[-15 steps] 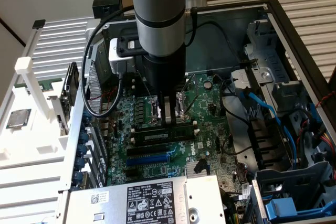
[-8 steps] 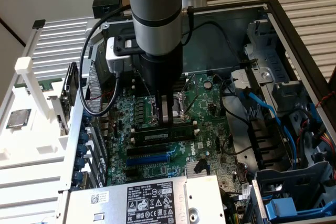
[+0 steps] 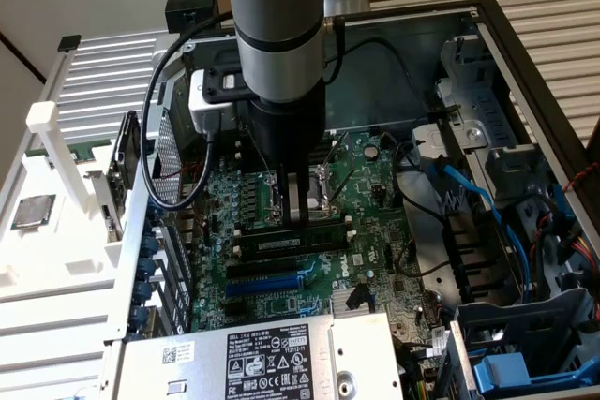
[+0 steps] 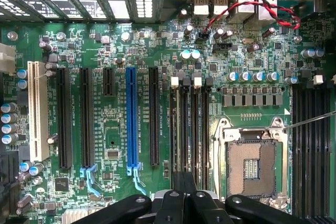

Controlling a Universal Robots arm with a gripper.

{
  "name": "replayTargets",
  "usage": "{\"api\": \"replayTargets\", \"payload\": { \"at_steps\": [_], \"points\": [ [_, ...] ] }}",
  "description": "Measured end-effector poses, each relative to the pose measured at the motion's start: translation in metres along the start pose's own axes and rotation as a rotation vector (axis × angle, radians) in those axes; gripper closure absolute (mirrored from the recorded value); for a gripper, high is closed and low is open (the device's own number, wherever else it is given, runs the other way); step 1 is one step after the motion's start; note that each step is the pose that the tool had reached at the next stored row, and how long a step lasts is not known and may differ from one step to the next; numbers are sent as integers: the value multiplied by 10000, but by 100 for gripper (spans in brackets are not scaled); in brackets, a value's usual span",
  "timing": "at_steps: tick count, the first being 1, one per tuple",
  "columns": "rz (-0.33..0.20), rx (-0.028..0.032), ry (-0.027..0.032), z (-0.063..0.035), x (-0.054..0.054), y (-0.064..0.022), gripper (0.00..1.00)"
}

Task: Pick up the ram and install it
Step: 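Press down the ram until it locks into place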

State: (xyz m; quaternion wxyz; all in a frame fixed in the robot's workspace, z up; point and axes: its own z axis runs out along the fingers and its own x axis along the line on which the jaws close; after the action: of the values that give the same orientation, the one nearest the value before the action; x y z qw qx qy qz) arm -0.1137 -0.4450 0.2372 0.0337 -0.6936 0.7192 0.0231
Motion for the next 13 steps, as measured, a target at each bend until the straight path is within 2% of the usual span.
{"api": "replayTargets", "payload": {
  "at_steps": [13],
  "points": [
    [-3,0,18,25,-16,1,90]
  ]
}}
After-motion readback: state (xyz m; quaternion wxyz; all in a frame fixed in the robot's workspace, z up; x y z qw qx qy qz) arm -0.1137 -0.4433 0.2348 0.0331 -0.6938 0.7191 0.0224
